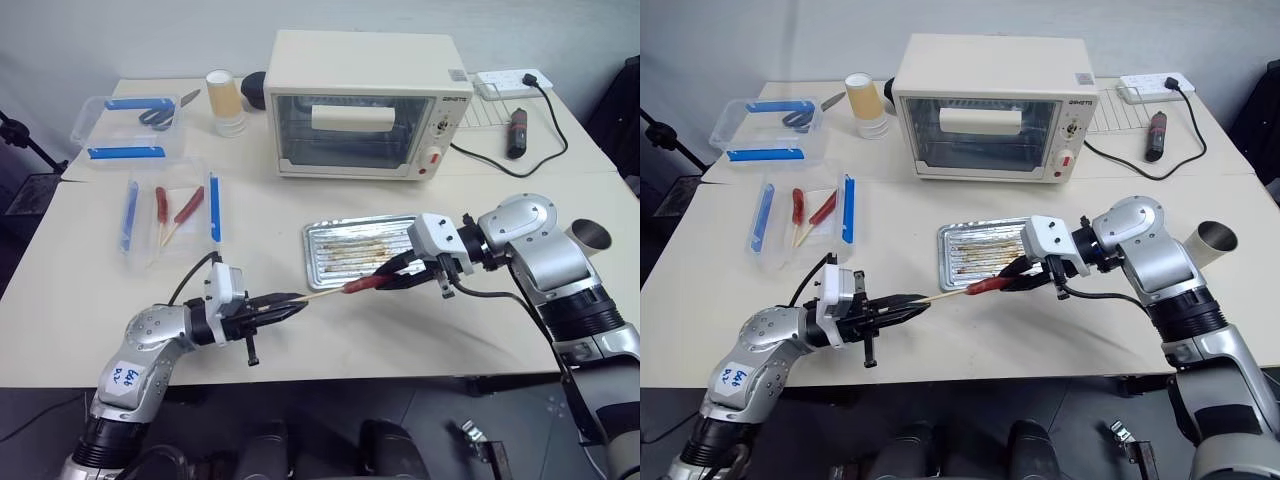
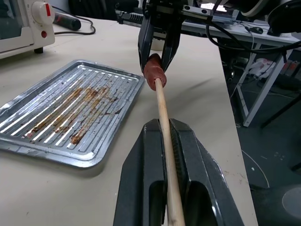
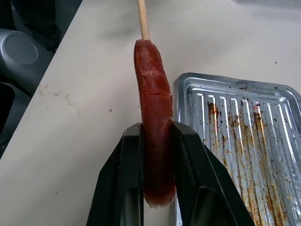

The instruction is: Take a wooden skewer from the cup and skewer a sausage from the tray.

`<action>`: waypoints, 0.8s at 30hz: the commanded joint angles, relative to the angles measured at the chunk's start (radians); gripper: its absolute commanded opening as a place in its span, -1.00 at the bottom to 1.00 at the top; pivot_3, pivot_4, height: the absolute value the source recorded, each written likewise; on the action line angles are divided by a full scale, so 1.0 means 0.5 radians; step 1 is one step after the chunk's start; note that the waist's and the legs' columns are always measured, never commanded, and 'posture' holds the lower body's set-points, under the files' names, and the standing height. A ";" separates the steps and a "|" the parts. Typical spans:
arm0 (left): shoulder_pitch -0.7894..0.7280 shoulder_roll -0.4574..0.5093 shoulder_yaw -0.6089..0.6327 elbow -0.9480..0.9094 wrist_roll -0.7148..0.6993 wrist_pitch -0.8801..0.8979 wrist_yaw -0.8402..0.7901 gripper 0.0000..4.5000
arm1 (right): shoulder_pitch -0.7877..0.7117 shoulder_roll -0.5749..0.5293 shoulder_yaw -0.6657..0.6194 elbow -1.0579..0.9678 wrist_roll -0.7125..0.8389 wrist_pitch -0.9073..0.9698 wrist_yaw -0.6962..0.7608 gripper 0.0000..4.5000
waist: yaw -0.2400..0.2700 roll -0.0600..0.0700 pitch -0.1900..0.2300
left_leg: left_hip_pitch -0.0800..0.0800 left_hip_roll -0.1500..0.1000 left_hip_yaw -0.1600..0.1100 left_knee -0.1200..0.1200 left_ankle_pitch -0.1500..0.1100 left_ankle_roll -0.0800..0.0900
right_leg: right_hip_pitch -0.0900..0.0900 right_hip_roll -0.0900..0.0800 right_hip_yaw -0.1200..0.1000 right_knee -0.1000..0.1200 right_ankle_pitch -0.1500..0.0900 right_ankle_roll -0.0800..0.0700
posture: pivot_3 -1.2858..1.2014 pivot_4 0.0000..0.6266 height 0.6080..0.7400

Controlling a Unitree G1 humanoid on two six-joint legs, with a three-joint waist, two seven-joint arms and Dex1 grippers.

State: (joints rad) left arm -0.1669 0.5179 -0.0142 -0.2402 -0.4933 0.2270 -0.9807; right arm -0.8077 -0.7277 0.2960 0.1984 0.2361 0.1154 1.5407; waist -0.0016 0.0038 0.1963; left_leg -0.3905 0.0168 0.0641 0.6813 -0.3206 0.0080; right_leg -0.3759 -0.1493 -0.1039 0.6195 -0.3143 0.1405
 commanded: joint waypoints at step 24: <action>-0.289 -0.182 -0.237 0.143 0.101 -0.019 -0.062 -1.00 | -0.005 0.010 -0.010 -0.154 0.060 0.018 0.122 -0.64 | 0.001 -0.001 0.000 | -0.001 0.000 0.001 0.001 0.000 0.000 | 0.000 0.000 -0.001 0.000 0.000 0.000 | 0.03 -0.52 1.00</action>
State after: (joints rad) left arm -0.2926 0.4447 -0.0991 -0.1427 -0.4440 0.2205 -1.0076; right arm -0.8034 -0.7333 0.2960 0.1593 0.2356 0.1325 1.5415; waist -0.0011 0.0034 0.1965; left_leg -0.3908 0.0166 0.0648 0.6819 -0.3205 0.0081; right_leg -0.3757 -0.1493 -0.1044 0.6197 -0.3143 0.1405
